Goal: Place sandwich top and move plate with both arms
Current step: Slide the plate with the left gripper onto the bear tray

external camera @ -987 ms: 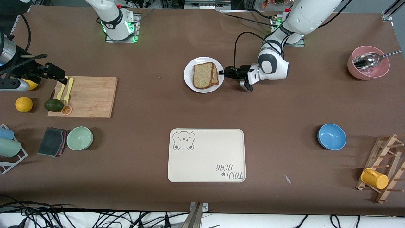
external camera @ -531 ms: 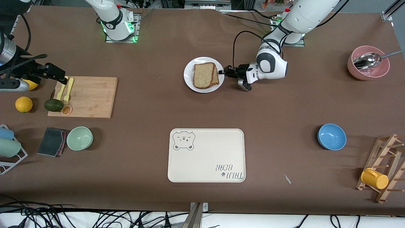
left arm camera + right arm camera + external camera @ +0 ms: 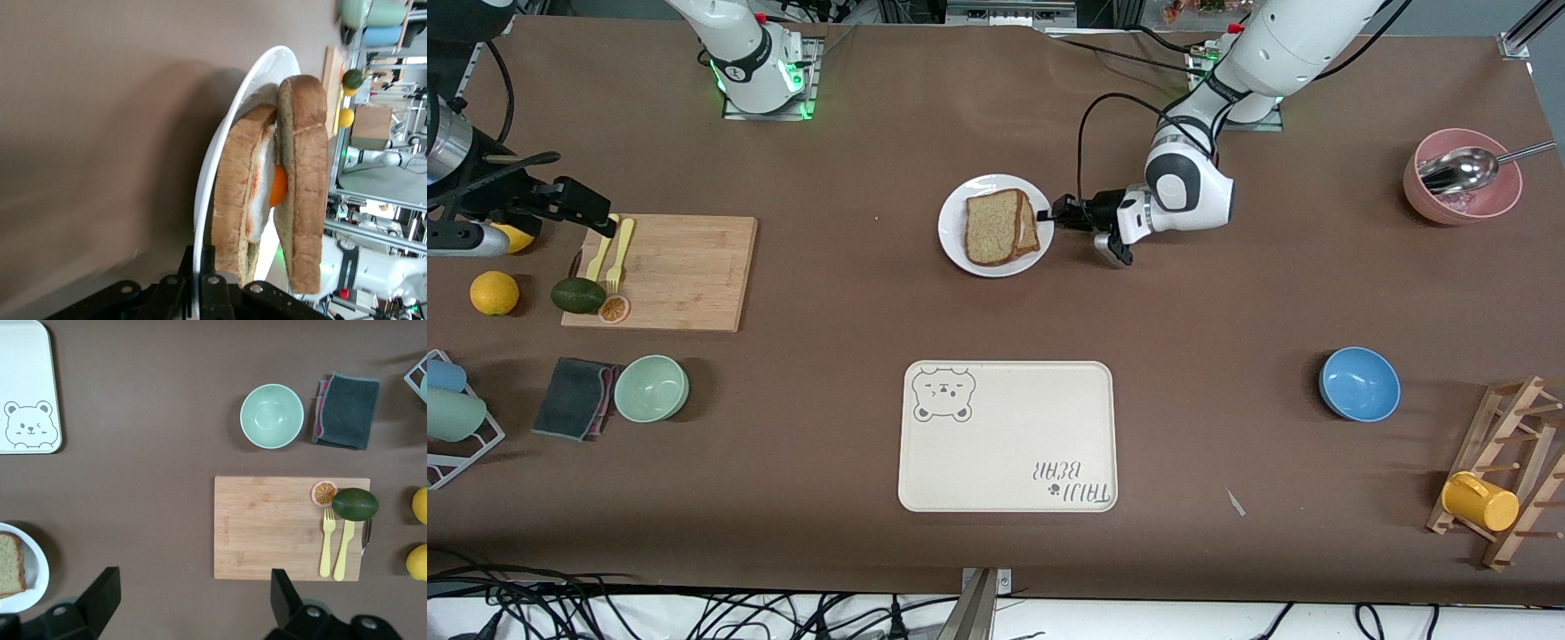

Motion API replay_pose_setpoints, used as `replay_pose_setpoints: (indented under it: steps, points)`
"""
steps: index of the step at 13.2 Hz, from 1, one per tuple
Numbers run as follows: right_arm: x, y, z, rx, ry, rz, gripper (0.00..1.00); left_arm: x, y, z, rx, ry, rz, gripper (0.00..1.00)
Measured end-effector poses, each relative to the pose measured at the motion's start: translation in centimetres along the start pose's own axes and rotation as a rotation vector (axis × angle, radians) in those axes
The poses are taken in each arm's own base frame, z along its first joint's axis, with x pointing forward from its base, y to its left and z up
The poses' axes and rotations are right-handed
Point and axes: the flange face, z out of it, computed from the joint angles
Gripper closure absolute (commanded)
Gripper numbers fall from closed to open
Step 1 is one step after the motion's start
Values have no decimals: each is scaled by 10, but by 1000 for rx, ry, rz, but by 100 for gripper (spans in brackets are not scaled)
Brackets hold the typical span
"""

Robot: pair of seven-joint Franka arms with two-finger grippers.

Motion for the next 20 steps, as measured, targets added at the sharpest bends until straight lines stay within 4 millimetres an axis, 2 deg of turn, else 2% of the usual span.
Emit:
replay_pose_setpoints:
  steps: [4,7,9,13,17,20]
  points:
    - [0,0,0,0,0,0,1,43,17,-9,-18,78,-1,100]
    - [0,0,0,0,0,0,1,88,26,-23,-8,169,-37,100]
    - [0,0,0,0,0,0,1,111,30,-31,-1,220,-56,100]
    - [0,0,0,0,0,0,1,165,38,-68,-19,336,-79,100]
    - [0,0,0,0,0,0,1,211,27,-94,9,434,-72,100]
    - [1,1,2,1,-3,1,1,236,22,-93,17,437,-103,100]
